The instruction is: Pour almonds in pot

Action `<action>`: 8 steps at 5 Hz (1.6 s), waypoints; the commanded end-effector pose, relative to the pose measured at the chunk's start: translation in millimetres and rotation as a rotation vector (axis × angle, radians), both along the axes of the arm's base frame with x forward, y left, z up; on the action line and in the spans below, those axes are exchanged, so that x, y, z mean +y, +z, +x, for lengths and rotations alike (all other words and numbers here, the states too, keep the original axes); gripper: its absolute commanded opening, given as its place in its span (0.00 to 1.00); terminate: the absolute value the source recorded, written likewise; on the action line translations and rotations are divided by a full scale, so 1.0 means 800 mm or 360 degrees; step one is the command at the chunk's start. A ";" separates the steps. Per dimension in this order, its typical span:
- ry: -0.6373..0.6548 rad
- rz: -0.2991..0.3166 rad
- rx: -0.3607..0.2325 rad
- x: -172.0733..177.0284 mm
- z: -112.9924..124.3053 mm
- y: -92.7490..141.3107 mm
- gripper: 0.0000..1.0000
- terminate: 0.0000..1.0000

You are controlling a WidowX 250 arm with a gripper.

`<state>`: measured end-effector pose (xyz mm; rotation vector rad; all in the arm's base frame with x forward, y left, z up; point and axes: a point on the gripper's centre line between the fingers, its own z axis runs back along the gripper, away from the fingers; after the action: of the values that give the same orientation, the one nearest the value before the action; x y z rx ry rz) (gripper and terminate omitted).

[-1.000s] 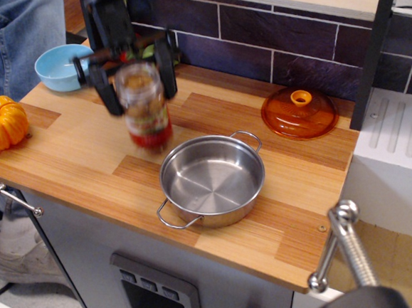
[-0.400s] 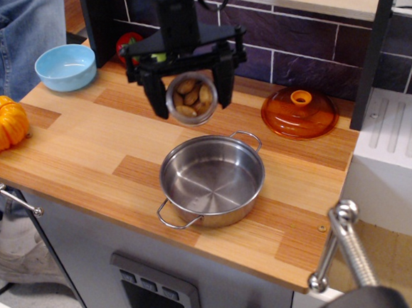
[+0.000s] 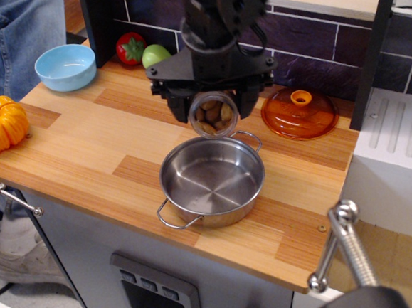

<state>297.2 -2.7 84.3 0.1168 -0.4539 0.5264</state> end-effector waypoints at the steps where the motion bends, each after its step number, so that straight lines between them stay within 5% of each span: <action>1: -0.0132 0.0157 -0.0390 -0.011 0.014 0.026 0.00 0.00; 3: -0.0227 0.0246 -0.0567 -0.013 0.028 0.023 0.00 0.00; 6: -0.0459 0.0295 -0.0970 -0.019 0.021 0.009 0.00 0.00; 8: -0.0516 0.0317 -0.1070 -0.016 0.030 0.007 0.00 0.00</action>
<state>315.1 -19.4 84.3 0.0587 -1.1195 0.1819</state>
